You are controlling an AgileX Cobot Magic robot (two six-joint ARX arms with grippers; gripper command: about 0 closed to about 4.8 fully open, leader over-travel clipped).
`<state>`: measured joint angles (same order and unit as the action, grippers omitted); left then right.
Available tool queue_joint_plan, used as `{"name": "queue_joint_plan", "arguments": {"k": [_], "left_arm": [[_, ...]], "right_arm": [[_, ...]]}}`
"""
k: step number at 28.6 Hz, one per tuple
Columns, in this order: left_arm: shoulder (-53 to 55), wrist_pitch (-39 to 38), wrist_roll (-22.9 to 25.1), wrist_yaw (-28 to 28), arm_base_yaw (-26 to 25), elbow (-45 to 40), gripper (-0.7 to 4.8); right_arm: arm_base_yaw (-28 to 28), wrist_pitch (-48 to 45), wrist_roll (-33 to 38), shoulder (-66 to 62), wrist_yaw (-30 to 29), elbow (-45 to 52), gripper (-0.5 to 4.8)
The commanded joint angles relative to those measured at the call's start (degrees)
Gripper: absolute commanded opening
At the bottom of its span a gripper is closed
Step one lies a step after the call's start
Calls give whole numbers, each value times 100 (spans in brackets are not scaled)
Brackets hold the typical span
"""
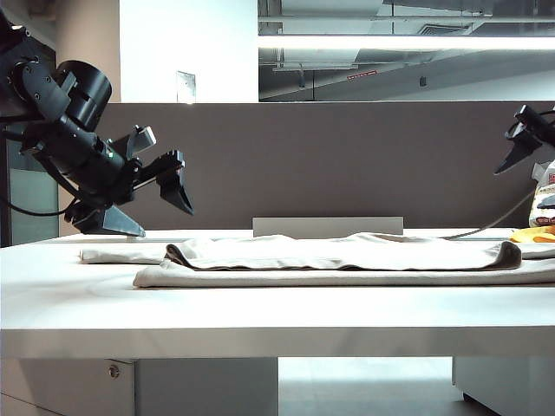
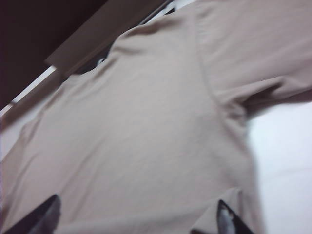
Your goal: Fold the bottom side of the T-shirt horizontally towards the center, about one-third of the way, then fold the sleeve back towards the center, creating a straight line along the edge of the T-shirt, and finally fold the bottom of the T-shirt up towards the top, creating a neat rectangle.
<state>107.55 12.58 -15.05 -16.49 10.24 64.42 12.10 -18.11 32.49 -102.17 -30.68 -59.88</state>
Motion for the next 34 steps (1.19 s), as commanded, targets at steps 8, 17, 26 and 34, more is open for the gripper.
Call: {"name": "queue_joint_plan", "arguments": {"k": [8, 17, 26, 34], "left_arm": [[-175, -2398, 153, -573, -9, 4, 431], [-173, -2581, 153, -575, 249, 4, 430], [-170, -2603, 153, -518, 326, 4, 263], [-173, -2806, 317, -518, 326, 4, -6]], "right_arm": [[170, 2194, -758, 26, -225, -28, 305], [166, 2916, -1049, 24, 26, -28, 305], [164, 3167, -1200, 24, 164, -28, 199], [160, 3289, -1364, 24, 260, -28, -6]]}}
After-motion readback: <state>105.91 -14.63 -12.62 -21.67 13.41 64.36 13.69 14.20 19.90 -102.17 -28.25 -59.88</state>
